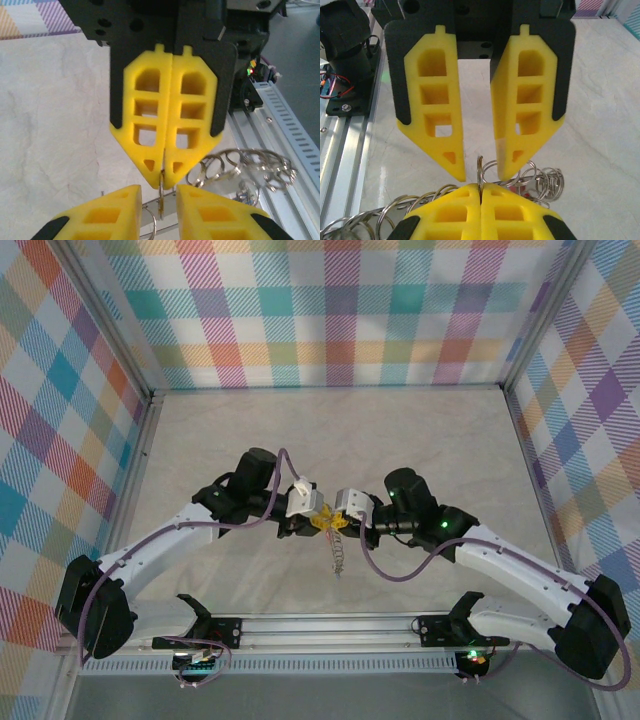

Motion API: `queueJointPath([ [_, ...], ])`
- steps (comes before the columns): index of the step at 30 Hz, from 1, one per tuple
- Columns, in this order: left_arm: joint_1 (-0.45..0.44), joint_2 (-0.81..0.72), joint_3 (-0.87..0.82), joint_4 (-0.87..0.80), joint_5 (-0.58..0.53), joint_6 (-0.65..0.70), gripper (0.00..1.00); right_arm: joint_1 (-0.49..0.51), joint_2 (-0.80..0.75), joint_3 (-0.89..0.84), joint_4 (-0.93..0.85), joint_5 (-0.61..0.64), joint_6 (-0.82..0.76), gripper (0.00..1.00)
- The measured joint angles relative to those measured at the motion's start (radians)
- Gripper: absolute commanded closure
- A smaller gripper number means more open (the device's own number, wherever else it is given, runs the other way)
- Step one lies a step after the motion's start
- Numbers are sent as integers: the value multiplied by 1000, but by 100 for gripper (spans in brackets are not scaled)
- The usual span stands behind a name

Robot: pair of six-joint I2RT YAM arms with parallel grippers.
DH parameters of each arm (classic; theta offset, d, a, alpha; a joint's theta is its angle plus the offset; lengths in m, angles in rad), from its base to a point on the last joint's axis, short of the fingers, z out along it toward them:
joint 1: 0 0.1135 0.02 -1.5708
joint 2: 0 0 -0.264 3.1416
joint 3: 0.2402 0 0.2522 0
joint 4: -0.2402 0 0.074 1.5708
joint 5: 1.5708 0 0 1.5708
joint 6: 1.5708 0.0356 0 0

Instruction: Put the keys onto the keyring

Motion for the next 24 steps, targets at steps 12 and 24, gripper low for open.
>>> queueJointPath([
  [12, -6, 8, -2, 18, 0, -11, 83, 5, 10, 2, -2, 23, 0, 100],
  [24, -6, 32, 2, -40, -23, 33, 83, 5, 9, 2, -8, 30, 1, 100],
])
